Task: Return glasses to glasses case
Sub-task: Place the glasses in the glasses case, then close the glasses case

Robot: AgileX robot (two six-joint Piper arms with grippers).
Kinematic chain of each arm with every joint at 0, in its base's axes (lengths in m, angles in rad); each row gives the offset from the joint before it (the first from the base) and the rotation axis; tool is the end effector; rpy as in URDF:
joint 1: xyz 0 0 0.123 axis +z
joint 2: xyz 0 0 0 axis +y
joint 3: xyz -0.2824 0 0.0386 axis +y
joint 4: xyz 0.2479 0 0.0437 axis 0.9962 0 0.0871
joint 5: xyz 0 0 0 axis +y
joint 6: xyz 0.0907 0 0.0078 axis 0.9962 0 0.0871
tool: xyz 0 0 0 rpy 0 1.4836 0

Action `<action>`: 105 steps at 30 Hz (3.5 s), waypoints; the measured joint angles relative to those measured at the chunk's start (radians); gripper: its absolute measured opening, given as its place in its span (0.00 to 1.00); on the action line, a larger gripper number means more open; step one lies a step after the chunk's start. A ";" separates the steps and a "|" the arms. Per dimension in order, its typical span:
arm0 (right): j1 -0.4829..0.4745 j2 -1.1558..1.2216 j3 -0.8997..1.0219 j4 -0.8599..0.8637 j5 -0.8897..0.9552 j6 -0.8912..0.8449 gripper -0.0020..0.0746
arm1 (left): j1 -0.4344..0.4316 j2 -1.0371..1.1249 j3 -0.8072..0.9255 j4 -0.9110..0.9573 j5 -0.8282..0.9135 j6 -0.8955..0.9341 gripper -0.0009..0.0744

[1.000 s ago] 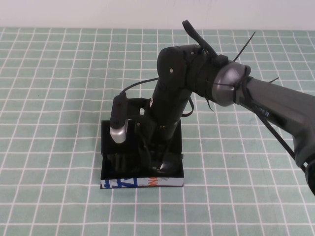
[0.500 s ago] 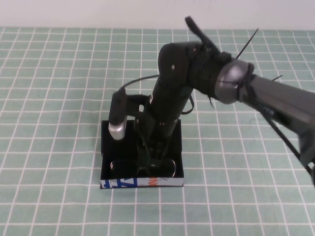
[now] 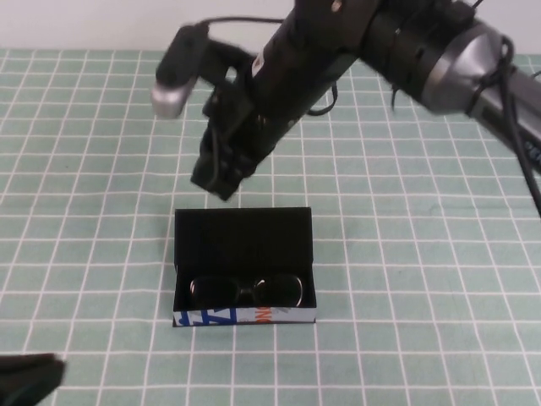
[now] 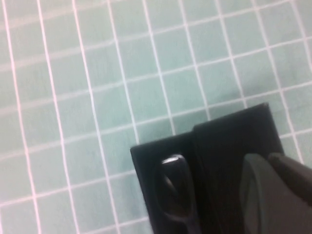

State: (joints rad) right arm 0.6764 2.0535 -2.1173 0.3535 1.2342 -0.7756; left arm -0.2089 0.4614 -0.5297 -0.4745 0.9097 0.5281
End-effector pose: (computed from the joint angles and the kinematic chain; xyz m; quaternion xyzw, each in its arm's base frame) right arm 0.3336 0.3059 0.3394 -0.6220 0.7252 0.1631 0.2460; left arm 0.0653 -0.0474 0.2892 0.2665 0.8534 -0.1633 0.4172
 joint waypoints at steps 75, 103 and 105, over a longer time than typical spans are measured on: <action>-0.268 0.302 -0.009 0.284 -0.017 0.247 0.01 | -0.467 1.180 -0.132 -0.631 -0.810 0.525 0.01; -0.341 0.083 0.130 0.249 -0.088 0.305 0.01 | -0.467 1.180 -0.134 -0.631 -0.819 0.534 0.01; -0.341 0.131 0.130 0.288 -0.101 0.305 0.01 | -0.467 1.180 -0.134 -0.631 -0.819 0.534 0.01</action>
State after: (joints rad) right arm 0.3355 2.1847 -1.9877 0.6420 1.1335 -0.4704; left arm -0.6762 1.6415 -0.6636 -1.1058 0.0911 1.0617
